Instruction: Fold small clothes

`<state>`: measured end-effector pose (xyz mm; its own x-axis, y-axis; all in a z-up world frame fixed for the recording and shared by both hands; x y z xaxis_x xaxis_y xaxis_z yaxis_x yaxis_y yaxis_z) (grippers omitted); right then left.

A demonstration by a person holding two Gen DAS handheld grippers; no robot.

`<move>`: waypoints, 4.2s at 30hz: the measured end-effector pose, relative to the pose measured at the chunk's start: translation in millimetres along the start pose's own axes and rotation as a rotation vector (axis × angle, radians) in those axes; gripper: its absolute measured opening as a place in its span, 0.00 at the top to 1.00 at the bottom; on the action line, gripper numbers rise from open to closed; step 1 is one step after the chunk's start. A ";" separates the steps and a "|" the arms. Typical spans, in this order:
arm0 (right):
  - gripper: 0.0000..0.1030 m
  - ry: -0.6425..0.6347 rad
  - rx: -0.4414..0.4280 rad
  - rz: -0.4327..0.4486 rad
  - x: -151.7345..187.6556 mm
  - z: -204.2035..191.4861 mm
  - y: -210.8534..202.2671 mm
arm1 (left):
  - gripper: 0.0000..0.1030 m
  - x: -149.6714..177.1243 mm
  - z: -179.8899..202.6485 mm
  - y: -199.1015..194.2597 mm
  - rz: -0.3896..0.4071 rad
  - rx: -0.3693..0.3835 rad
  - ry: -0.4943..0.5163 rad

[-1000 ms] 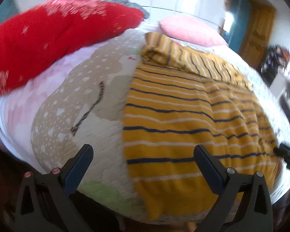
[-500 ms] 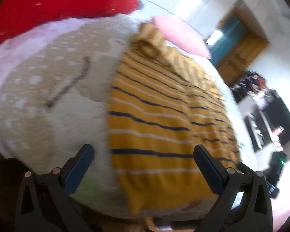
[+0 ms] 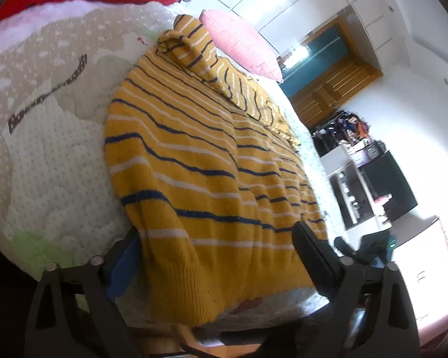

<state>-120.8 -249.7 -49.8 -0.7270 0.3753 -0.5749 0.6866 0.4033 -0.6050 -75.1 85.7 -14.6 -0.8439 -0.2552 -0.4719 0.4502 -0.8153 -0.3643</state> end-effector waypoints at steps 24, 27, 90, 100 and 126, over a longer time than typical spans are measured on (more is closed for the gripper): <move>0.92 0.034 -0.017 -0.059 21.1 -17.9 -11.6 | 0.92 1.9 13.7 -26.0 0.036 -0.164 -0.086; 0.92 0.014 -0.042 -0.069 33.1 -24.4 -30.1 | 0.92 11.2 28.4 -41.1 0.038 -0.163 -0.063; 0.45 0.379 0.030 0.042 -277.0 31.7 133.7 | 0.38 -300.9 -56.7 117.0 0.130 -0.178 -0.144; 0.37 0.259 0.112 0.066 -243.2 49.6 45.7 | 0.27 -258.1 -48.3 62.0 0.035 -0.326 -0.020; 0.55 0.026 0.495 0.177 -90.3 29.6 -56.4 | 0.21 -62.8 30.9 4.3 0.025 -0.643 0.273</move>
<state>-93.7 -331.0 19.9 -0.5956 0.4249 -0.6817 0.7143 -0.1081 -0.6914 -29.1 82.1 38.3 -0.7656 -0.0617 -0.6403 0.6229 -0.3198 -0.7139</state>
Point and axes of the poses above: each gripper's, at about its wrist camera, not at the fingertips, and y roughly the way its jaws point, z to its right, x to its underside, the point moved 3 cm from there along y, roughly the way its jaws point, and after that the axes turned 15 degrees about x, right-handed, at the moved point
